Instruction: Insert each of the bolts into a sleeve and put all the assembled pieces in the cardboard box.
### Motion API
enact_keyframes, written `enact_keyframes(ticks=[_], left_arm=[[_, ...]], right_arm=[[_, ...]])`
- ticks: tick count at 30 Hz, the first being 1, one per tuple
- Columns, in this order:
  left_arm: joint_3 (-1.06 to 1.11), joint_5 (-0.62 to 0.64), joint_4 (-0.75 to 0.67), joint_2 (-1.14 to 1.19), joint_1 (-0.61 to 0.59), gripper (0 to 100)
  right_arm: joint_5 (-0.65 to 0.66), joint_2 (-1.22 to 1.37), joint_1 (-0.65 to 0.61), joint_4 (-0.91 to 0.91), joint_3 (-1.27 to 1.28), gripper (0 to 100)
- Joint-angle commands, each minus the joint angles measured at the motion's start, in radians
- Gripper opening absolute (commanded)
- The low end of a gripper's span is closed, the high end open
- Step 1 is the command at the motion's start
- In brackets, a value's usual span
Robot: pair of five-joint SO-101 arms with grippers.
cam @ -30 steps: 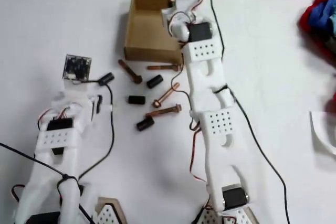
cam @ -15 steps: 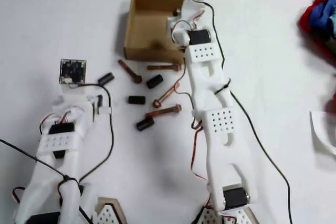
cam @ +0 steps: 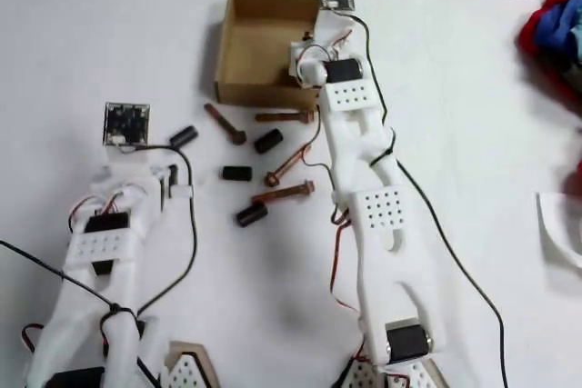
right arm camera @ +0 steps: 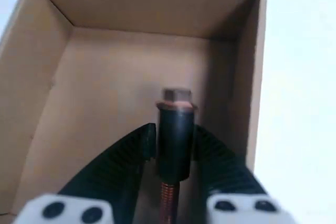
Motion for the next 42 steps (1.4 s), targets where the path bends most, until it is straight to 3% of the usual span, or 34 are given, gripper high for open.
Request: enact_keyframes(ticks=[1,10,14,20,25,31,36,42], left_arm=[[-0.004,0.003,-0.021,-0.021,-0.005,23],[-0.004,0.003,-0.021,-0.021,-0.005,23],[-0.004,0.003,-0.021,-0.021,-0.005,23],[-0.005,0.009,-0.021,-0.021,-0.005,23],[-0.005,0.011,-0.021,-0.021,-0.011,23],[-0.01,0.044,-0.02,-0.023,-0.072,23],[-0.024,0.13,-0.017,-0.023,-0.143,23],[-0.027,0.155,-0.017,-0.023,-0.158,23]], right_arm=[[-0.008,-0.041,0.005,-0.013,-0.041,18.3],[-0.005,-0.116,0.054,0.11,-0.207,1.8],[-0.002,-0.131,0.093,0.272,-0.216,3.2],[0.265,-0.159,0.024,0.598,-0.218,14.7],[0.331,-0.202,-0.065,0.811,-0.276,17.4],[0.425,-0.269,-0.134,0.82,-0.213,13.2],[0.42,-0.351,-0.202,0.82,-0.028,12.9],[0.25,-0.407,-0.234,0.817,0.201,12.9]])
